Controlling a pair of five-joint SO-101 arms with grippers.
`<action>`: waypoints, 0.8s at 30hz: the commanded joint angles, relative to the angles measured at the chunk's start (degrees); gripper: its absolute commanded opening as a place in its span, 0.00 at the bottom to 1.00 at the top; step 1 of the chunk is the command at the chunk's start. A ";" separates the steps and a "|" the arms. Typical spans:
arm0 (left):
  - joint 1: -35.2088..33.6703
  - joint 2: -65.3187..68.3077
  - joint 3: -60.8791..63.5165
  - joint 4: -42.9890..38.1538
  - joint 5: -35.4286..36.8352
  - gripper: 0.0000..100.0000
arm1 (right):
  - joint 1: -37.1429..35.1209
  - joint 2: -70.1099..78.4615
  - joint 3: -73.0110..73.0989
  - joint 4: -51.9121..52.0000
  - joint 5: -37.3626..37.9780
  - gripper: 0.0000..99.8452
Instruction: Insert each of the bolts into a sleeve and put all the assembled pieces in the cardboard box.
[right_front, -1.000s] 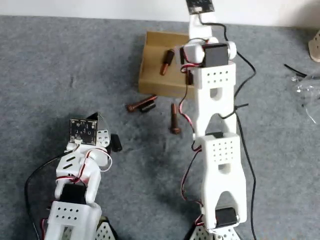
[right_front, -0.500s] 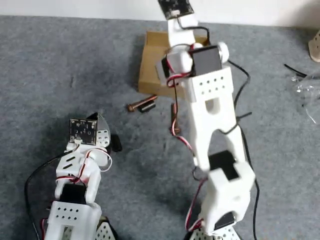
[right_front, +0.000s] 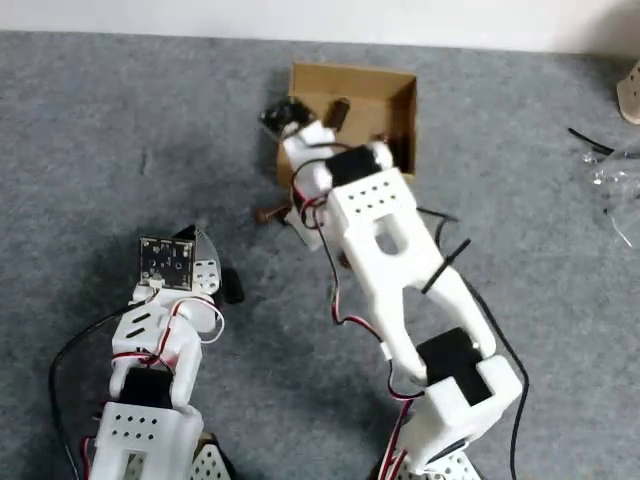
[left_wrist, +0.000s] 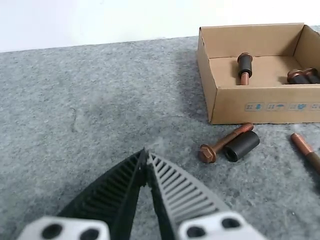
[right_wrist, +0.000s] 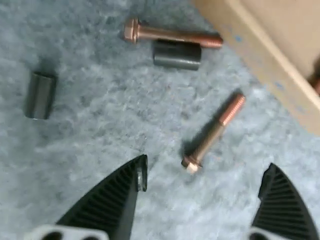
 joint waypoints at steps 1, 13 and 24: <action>-0.75 -0.22 -3.03 -0.18 -0.53 0.01 | -1.19 -2.77 4.70 -9.54 4.84 0.32; -0.75 -0.13 -3.03 -0.18 -0.53 0.01 | -7.60 2.51 6.99 -16.04 11.87 0.32; -0.66 -0.13 -3.03 -0.18 -0.53 0.01 | -7.43 13.67 -3.91 -15.69 14.24 0.32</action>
